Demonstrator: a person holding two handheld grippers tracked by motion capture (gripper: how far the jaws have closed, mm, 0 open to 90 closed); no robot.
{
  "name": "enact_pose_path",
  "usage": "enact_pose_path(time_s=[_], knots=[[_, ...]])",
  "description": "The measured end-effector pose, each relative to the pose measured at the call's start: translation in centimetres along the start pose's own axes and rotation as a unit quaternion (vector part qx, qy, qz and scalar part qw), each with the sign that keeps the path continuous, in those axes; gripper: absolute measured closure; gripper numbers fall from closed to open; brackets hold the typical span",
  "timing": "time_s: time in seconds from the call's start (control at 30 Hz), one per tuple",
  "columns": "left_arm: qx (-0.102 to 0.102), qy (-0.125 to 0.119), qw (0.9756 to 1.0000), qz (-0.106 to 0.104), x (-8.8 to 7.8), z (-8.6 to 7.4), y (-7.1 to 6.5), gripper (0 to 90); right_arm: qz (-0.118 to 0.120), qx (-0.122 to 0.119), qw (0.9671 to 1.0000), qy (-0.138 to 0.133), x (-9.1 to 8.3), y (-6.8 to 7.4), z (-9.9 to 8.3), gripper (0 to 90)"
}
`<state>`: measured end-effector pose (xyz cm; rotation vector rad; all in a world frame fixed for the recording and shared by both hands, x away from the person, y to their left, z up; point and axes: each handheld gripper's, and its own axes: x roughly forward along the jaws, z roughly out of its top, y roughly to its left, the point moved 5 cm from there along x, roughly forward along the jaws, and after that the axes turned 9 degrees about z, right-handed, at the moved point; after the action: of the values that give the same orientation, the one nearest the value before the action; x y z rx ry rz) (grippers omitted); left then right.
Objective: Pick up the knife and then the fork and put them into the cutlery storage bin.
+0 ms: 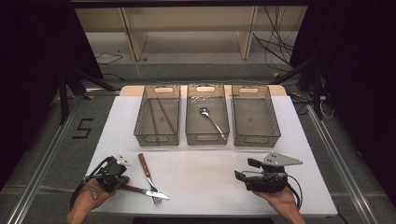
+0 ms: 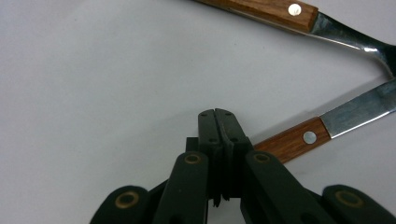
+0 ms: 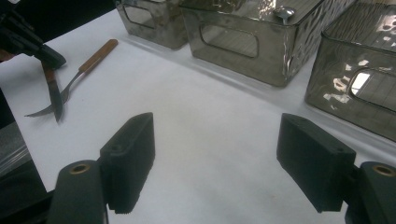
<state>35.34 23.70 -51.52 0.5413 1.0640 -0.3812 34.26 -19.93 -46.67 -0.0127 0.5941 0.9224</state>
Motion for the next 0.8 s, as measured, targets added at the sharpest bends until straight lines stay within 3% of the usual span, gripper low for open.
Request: enact_pose_path(time_s=[0.57,0.77,0.8], knots=[[0.011,-0.004,0.9999,0.001,-0.1,0.0,0.2,84.6,0.002,0.001,1.0,0.002,0.2,0.1,0.0,28.7],[0.026,-0.021,0.9994,-0.011,-1.3,0.6,0.1,74.7,0.002,0.001,1.0,0.0,0.1,0.0,0.0,28.7],[0.035,-0.021,0.999,-0.016,-1.7,0.7,0.1,63.0,0.002,0.001,1.0,0.0,0.1,0.0,0.0,28.7]])
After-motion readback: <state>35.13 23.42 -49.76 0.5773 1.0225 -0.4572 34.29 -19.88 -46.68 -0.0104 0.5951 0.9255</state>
